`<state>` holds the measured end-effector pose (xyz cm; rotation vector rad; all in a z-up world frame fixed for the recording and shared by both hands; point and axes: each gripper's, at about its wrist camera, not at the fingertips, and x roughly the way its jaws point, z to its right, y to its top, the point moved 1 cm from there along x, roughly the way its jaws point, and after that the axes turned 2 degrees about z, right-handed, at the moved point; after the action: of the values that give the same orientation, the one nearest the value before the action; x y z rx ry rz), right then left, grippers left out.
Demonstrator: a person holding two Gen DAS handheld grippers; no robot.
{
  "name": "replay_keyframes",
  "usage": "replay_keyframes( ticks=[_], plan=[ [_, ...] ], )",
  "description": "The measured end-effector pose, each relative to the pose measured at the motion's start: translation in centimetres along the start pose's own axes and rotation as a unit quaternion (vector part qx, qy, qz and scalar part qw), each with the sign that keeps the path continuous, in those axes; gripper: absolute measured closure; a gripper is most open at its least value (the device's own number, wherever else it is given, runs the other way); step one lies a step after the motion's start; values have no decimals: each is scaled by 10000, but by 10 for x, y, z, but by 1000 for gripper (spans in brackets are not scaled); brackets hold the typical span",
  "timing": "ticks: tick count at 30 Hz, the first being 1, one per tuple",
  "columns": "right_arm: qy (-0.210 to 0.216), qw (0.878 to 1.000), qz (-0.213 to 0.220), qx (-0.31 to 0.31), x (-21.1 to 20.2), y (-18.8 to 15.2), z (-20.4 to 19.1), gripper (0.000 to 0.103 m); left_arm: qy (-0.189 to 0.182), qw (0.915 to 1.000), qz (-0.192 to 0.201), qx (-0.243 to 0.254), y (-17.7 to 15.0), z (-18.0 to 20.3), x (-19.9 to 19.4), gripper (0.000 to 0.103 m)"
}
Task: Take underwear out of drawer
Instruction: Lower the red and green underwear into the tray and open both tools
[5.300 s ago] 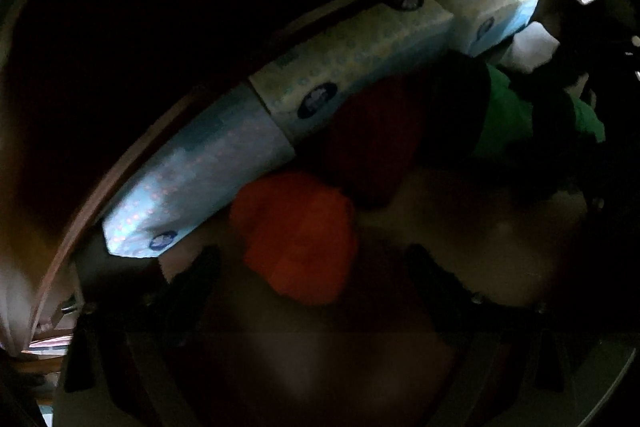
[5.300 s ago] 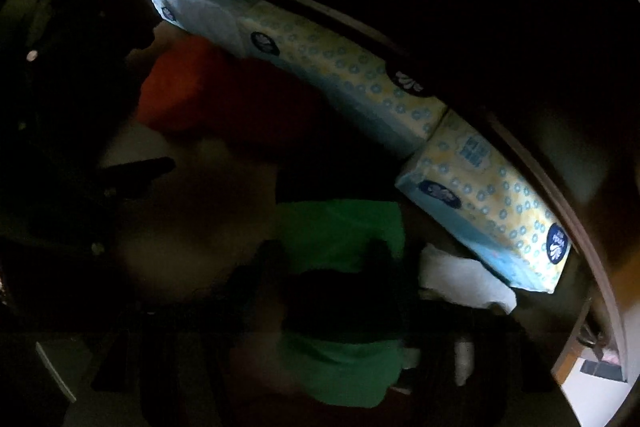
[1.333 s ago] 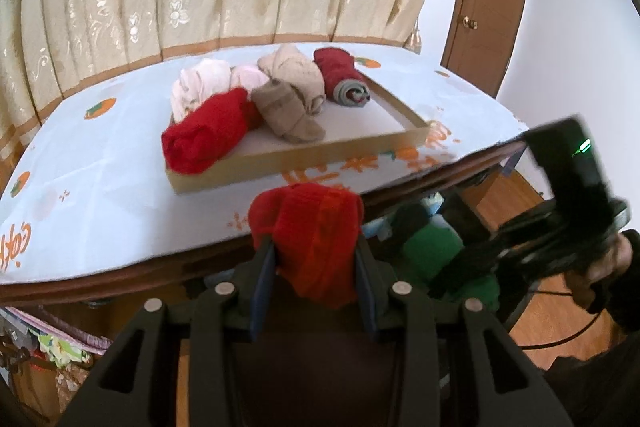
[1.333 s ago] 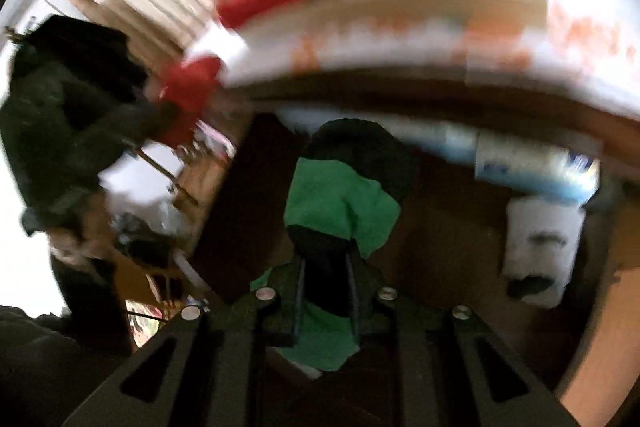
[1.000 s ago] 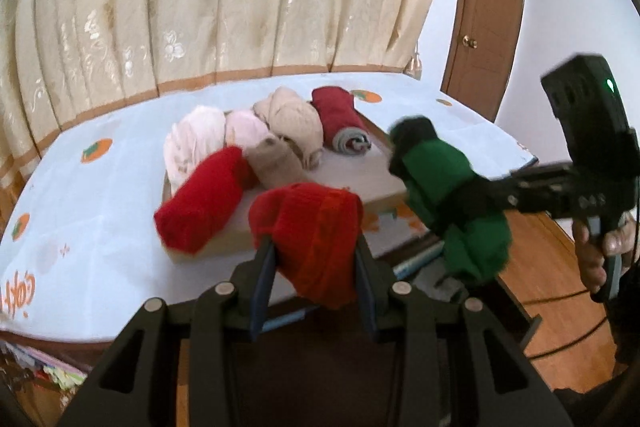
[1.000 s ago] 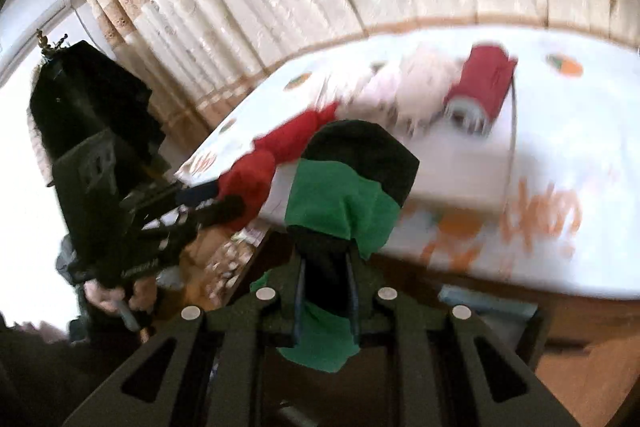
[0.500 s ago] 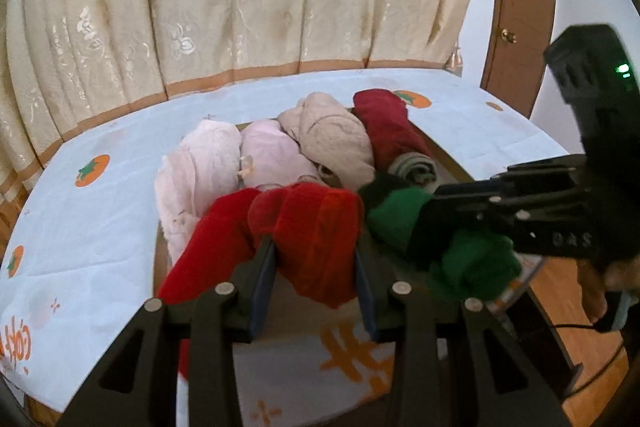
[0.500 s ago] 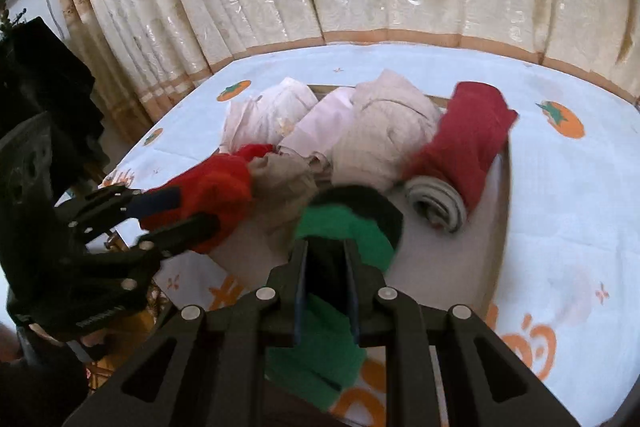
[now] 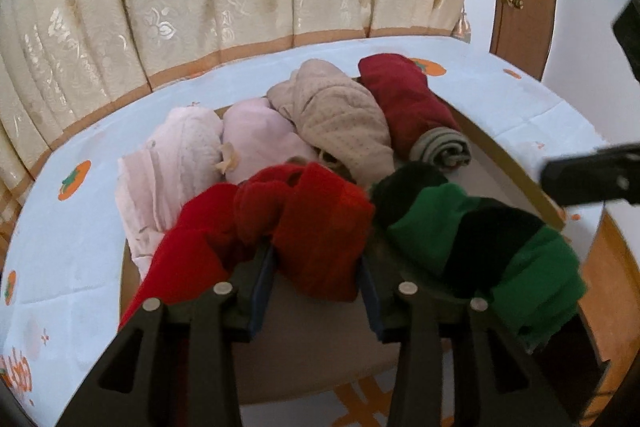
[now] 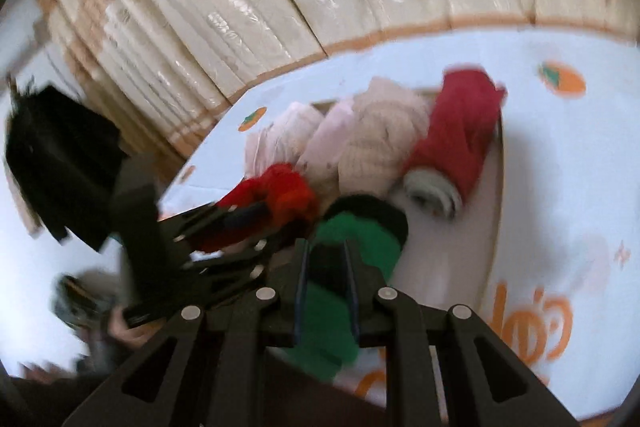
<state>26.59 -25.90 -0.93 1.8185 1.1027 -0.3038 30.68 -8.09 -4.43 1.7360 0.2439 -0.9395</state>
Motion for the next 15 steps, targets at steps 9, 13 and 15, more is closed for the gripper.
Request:
replay_keyframes(
  ticks=[9, 13, 15],
  plan=[
    [-140, 9991, -213, -349, 8, -28, -17, 84, 204, 9997, -33, 117, -7, 6, -13, 40],
    [-302, 9984, -284, -382, 29, -18, -15, 84, 17, 9994, 286, -178, -10, -6, -41, 20],
    [-325, 9985, -276, -347, 38, -12, -11, 84, 209, 9992, 310, -105, -12, -9, -46, 19]
  ],
)
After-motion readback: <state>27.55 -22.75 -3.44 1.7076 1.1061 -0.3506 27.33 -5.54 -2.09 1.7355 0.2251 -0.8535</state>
